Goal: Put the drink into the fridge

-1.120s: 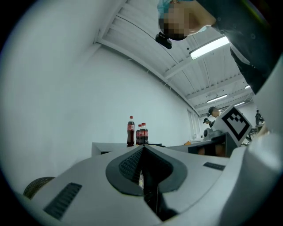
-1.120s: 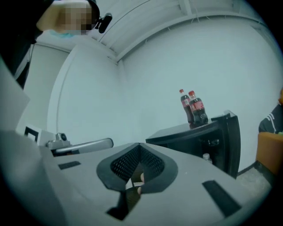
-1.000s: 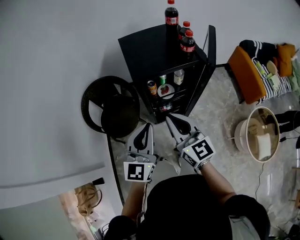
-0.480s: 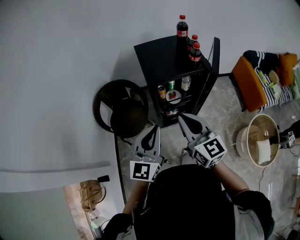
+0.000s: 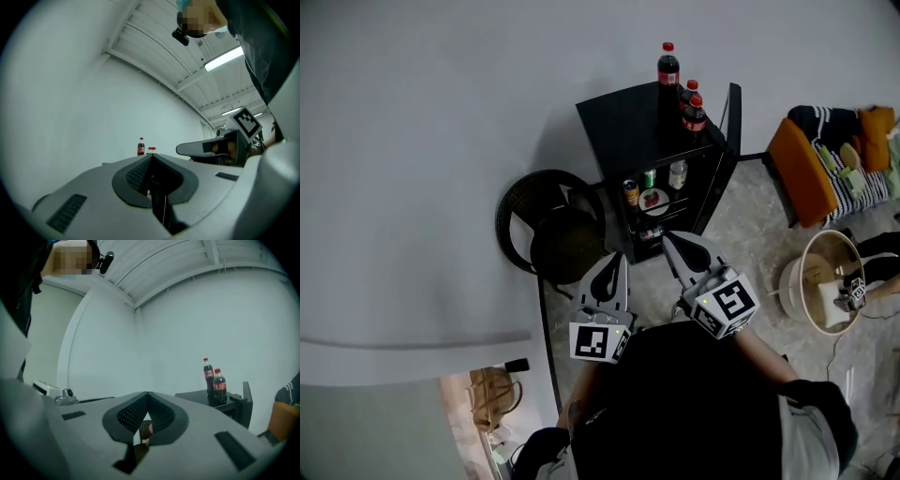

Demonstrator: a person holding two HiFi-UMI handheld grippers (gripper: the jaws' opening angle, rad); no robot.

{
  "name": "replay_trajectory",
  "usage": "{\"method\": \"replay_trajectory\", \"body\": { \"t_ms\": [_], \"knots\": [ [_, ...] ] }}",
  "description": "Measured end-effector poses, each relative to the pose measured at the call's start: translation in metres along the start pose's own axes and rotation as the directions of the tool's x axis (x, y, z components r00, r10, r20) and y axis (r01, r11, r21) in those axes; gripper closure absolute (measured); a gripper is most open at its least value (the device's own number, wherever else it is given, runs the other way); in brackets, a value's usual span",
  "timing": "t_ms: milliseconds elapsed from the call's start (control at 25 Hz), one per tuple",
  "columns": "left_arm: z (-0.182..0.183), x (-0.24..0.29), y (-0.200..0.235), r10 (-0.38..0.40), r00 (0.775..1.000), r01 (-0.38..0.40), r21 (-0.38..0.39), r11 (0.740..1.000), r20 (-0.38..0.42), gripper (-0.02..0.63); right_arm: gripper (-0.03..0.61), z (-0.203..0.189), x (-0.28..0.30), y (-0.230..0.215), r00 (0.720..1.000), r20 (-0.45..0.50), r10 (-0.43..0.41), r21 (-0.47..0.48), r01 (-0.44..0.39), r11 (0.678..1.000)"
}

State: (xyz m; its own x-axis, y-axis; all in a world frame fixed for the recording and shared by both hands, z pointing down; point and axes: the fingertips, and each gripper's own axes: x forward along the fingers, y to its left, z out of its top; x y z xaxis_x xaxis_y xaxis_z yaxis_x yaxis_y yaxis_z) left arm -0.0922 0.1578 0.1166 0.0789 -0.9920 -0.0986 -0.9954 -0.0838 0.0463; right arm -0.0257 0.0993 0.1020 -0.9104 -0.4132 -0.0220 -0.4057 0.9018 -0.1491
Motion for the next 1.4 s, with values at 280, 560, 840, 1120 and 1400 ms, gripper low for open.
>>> {"method": "replay_trajectory", "body": {
  "t_ms": [280,560,840,1120,1400],
  "knots": [
    [-0.008,-0.002,-0.004,-0.015,1.0,0.015,-0.005,1.0,-0.013,0.604,0.565,-0.011,-0.01,0.001,0.999,-0.022,-0.037,-0.04,0.036,0.999],
    [-0.02,-0.005,-0.01,-0.034,0.999,0.034,-0.022,0.999,-0.028,0.604,0.565,-0.018,-0.019,0.005,0.997,-0.016,-0.07,-0.051,0.069,0.996],
    [-0.025,-0.006,-0.022,-0.064,0.997,0.063,-0.031,0.998,-0.033,0.604,0.565,-0.029,-0.035,0.0,0.993,-0.058,-0.104,-0.077,0.099,0.992],
    [-0.024,-0.018,-0.039,-0.09,0.996,0.09,-0.042,0.995,-0.01,0.604,0.565,-0.031,-0.047,0.006,0.993,-0.063,-0.103,-0.074,0.098,0.992],
    [-0.029,-0.032,-0.045,-0.069,0.997,0.068,-0.03,0.997,-0.034,0.604,0.565,-0.034,-0.055,0.009,0.995,-0.058,-0.087,-0.074,0.083,0.994]
  ]
}}
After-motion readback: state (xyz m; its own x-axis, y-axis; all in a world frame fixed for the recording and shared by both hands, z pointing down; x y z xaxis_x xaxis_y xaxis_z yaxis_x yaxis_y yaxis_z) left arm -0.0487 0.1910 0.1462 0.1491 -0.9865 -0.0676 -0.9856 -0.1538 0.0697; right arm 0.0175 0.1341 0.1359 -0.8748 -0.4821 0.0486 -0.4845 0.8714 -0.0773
